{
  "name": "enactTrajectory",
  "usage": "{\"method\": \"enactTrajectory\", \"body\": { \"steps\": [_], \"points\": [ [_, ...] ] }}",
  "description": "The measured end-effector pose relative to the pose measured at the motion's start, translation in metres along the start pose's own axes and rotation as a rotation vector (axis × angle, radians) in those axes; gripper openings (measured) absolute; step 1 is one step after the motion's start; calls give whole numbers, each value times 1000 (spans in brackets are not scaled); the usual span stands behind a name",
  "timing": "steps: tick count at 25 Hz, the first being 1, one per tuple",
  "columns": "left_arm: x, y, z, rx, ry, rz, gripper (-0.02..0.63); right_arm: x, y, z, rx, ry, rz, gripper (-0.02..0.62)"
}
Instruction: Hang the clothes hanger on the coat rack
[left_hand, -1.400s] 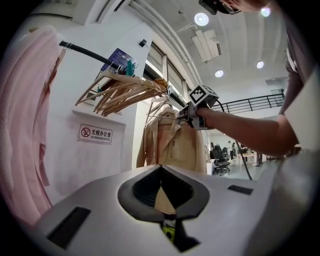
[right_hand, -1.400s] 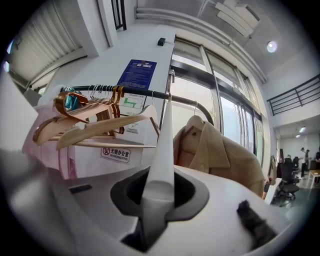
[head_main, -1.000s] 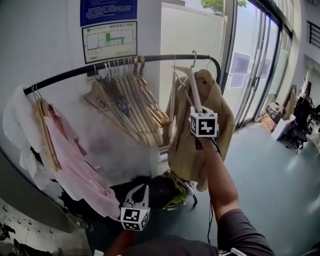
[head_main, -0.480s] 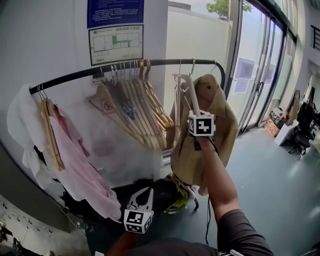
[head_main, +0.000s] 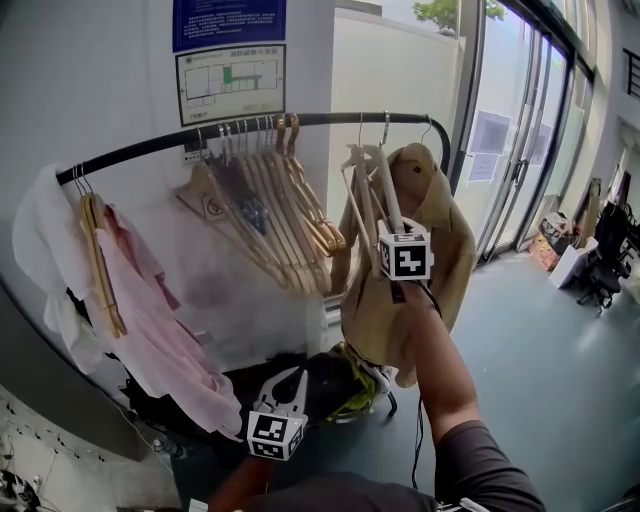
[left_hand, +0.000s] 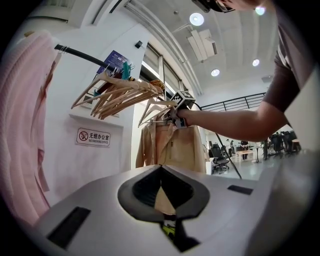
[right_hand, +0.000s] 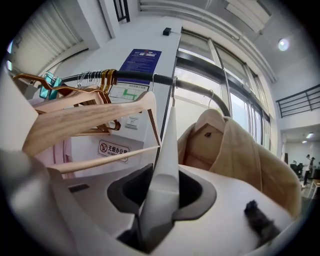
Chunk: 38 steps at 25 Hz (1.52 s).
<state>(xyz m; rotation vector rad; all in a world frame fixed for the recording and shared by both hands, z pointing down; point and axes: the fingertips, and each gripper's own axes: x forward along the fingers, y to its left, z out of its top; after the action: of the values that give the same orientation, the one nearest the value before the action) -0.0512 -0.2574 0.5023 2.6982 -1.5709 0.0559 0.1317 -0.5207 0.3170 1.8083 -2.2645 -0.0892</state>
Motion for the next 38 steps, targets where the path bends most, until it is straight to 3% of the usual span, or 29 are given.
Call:
{"method": "enactTrajectory", "body": {
  "steps": [4, 11, 16, 20, 24, 28, 31, 38],
  "points": [
    [1, -2, 6, 10, -10, -2, 9, -27, -2, 7, -24, -101, -12, 149],
    [1, -8, 2, 4, 6, -19, 9, -96, 11, 0, -32, -206, -4, 161],
    [4, -9, 1, -12, 10, -26, 9, -136, 32, -24, -60, -258, -78, 161],
    [2, -8, 0, -35, 7, -19, 9, -157, 56, -67, 3, -233, -43, 160],
    [-1, -10, -2, 2, 14, -13, 9, -178, 81, -105, 79, -235, 24, 152],
    [-1, -13, -3, -2, 16, -23, 9, -198, 106, -139, 99, -204, 78, 56],
    [0, -17, -1, 7, 17, -35, 9, -206, 113, -160, 123, -157, 57, 17],
    [3, -20, 4, 14, -2, -33, 9, -211, 120, -184, 105, -112, 25, 15]
  ]
}}
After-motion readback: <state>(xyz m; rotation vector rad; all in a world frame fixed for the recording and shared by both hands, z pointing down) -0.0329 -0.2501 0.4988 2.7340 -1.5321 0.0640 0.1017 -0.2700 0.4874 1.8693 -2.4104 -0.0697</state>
